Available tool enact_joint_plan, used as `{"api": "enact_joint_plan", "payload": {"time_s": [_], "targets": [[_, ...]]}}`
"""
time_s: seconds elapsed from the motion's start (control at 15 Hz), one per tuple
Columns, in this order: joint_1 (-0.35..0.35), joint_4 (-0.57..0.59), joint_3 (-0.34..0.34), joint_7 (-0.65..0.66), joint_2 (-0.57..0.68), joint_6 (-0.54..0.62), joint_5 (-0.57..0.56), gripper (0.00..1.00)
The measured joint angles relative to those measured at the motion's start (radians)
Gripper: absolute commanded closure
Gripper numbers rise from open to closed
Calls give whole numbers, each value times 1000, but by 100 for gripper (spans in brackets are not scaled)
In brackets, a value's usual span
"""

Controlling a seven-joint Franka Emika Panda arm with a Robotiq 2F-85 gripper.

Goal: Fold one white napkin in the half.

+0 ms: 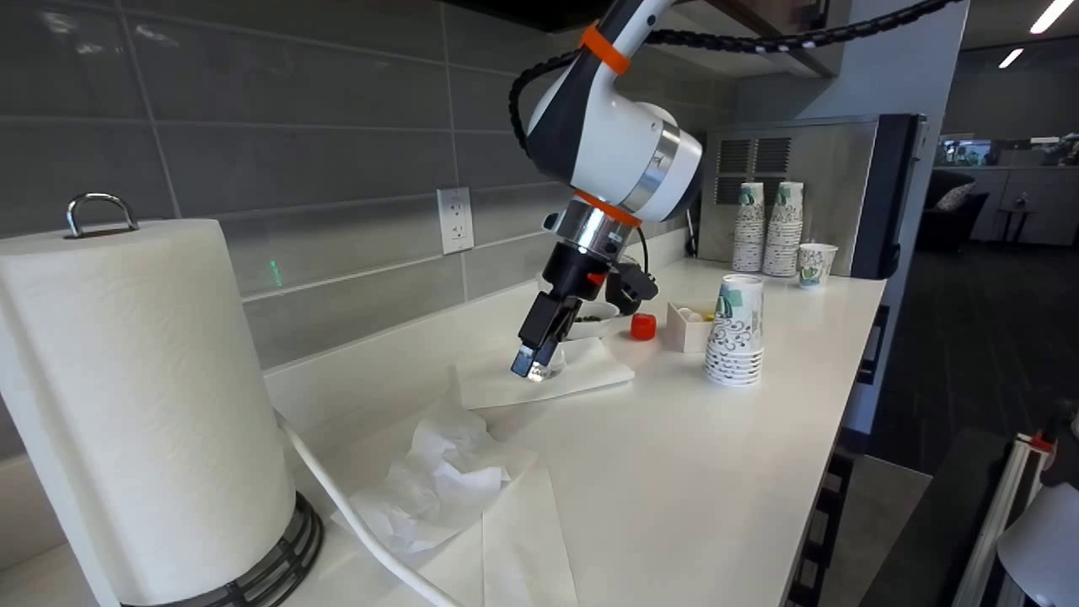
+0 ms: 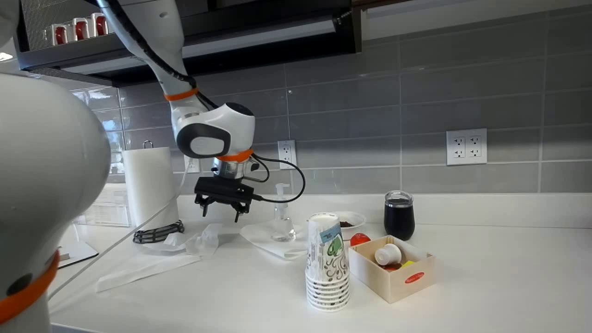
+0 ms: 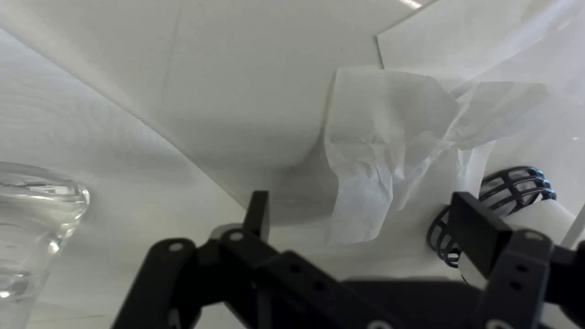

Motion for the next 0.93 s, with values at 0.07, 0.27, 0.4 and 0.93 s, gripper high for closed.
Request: {"api": "enact_joint_plan", "payload": {"time_s": [0.07,0.27,0.4,0.93], "targets": [[-3,24,0,-13,29,-25,0,0],[-108,95,107,-22,113,-83,-26,0],[-166,139,160,-24,163,-109,-53,0],[-269,277,256,-23,311,-162,-183,0]]}}
